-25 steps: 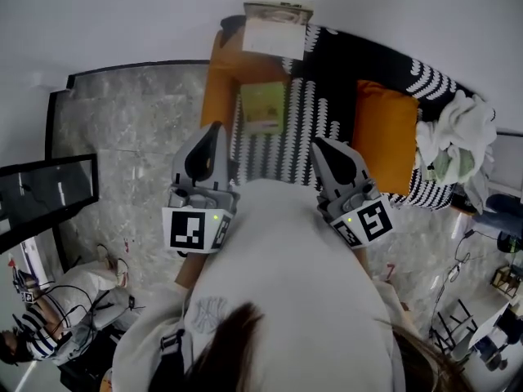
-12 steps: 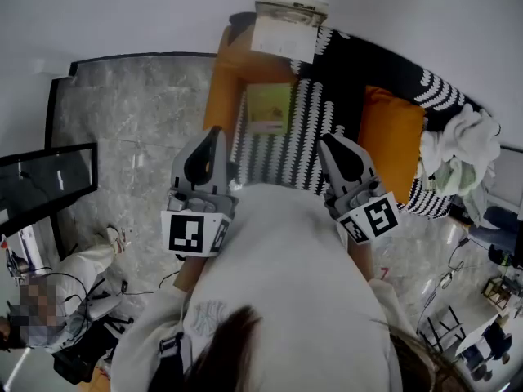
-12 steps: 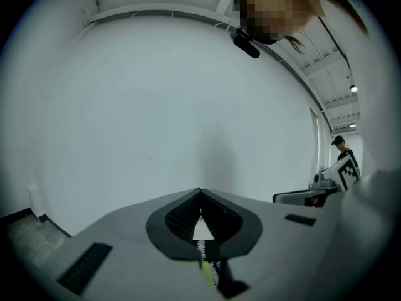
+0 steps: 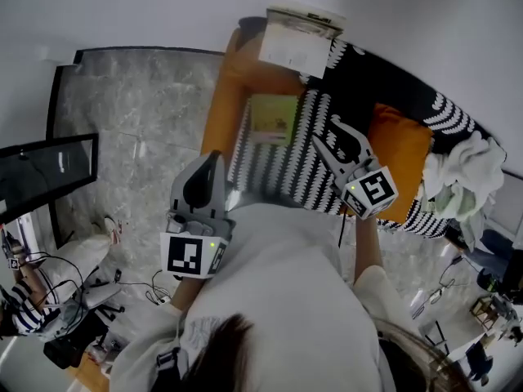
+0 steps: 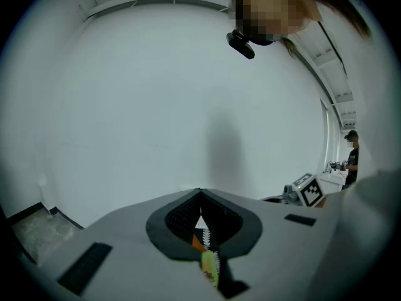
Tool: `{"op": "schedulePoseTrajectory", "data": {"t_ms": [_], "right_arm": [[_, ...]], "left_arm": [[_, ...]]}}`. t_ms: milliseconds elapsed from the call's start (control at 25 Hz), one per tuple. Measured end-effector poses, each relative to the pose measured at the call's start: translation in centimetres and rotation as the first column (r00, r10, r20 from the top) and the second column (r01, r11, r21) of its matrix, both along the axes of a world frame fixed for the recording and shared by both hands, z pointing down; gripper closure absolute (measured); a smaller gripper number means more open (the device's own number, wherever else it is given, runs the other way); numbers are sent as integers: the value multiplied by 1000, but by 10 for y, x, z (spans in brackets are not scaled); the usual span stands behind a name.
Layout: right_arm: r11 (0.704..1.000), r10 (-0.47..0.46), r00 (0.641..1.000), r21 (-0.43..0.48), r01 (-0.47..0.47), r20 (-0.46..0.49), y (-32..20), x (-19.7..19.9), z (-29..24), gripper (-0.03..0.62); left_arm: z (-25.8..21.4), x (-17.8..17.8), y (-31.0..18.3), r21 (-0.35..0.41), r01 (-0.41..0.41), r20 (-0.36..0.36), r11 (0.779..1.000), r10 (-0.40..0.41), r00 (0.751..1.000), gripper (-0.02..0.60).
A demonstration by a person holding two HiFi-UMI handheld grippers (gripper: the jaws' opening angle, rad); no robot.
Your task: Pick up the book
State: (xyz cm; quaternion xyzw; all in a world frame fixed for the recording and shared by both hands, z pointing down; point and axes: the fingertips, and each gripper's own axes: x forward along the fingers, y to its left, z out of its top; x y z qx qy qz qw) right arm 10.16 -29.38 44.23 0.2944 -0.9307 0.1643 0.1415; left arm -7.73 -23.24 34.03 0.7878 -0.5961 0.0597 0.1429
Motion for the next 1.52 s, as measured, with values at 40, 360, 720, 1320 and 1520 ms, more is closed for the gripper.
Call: {"op": "schedulePoseTrajectory", "data": {"t_ms": [40,360,720,1320,1520], "right_arm": [[1000,-19,1000,-19,18,-8,-8,-1,15,420],[976,-174,978,-150,157,-110,-62,-13,143,347],[956,-246,959,-199,216,-141,-92,-20,254,338],[863,-405,913,-349,366,-43,-84,-53,365,313],[832,-439,898,-374,411,11,-65,-65,370,370]], "left_arm": [[4,0,-1,-15,5,2,1000,-5,1000,572],[32,-17,-9,-127,93,55,988,-87,995,572],[71,0,-6,-231,75,59,970,-63,996,572],[119,16,5,-363,59,3,930,-62,998,572],[122,15,11,-360,57,17,931,-54,998,572]]}}
